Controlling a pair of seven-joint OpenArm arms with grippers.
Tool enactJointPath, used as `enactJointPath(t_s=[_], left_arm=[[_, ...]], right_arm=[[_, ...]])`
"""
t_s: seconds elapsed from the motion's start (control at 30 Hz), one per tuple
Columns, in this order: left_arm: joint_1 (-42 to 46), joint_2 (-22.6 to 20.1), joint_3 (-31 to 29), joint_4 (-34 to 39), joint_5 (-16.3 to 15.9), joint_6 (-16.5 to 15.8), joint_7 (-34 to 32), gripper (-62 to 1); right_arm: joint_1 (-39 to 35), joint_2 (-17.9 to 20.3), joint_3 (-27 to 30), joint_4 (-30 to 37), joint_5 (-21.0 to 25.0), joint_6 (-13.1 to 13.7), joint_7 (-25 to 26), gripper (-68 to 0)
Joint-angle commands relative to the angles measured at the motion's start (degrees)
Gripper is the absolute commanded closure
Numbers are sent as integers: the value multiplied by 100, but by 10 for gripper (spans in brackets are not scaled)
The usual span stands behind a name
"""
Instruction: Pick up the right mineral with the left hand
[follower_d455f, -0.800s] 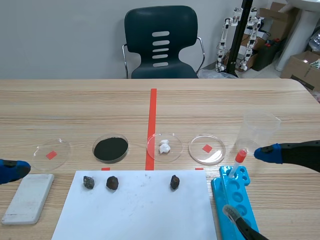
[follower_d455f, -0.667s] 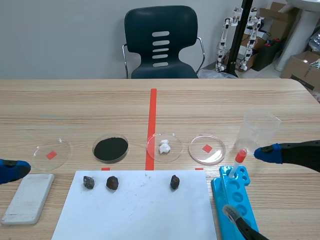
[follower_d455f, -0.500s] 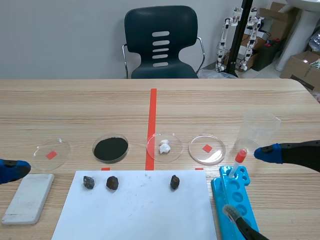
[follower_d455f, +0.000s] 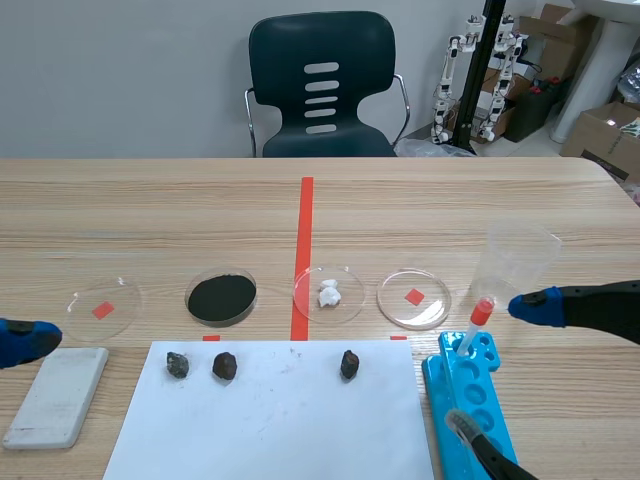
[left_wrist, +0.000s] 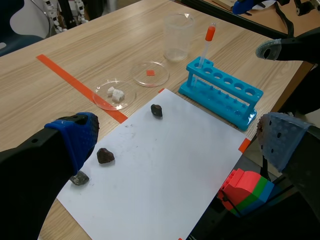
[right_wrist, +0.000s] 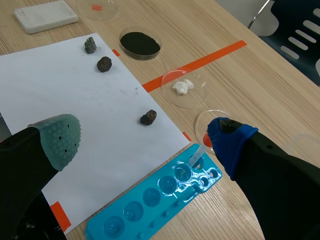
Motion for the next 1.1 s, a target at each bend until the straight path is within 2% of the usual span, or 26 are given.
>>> enactJointPath(t_s=[0.0, 0.33, 0.47, 0.63, 0.7, 0.77, 0.83, 1.0, 1.07], left_arm=[[-17, 46, -13, 46, -63, -20, -120, -623], [-127, 83, -2, 46, -85, 50, -9, -623], [-717, 382, 280, 46, -83, 46, 887, -623], [-1663, 636, 1062, 46, -101, 166, 2264, -623], [-2024, 636, 1462, 46, -258, 490, 2758, -623], [-2396, 638, 1888, 46, -575, 970, 3342, -623], [-2743, 662, 2291, 46, -758, 1453, 3816, -623], [-3447, 1021, 3014, 35, -811, 2645, 4736, -623], [-3720, 1191, 3222, 35, -804, 2992, 5038, -623]], right_arm=[[4, 0, 4, 31, 61, 0, 61, -529], [4, 0, 4, 31, 61, 0, 61, -529], [4, 0, 4, 31, 61, 0, 61, -529], [4, 0, 4, 31, 61, 0, 61, -529], [4, 0, 4, 31, 61, 0, 63, -529], [4, 0, 4, 31, 61, 0, 61, -529], [4, 0, 4, 31, 61, 0, 63, -529], [4, 0, 4, 31, 61, 0, 61, -529], [4, 0, 4, 31, 61, 0, 61, -529]])
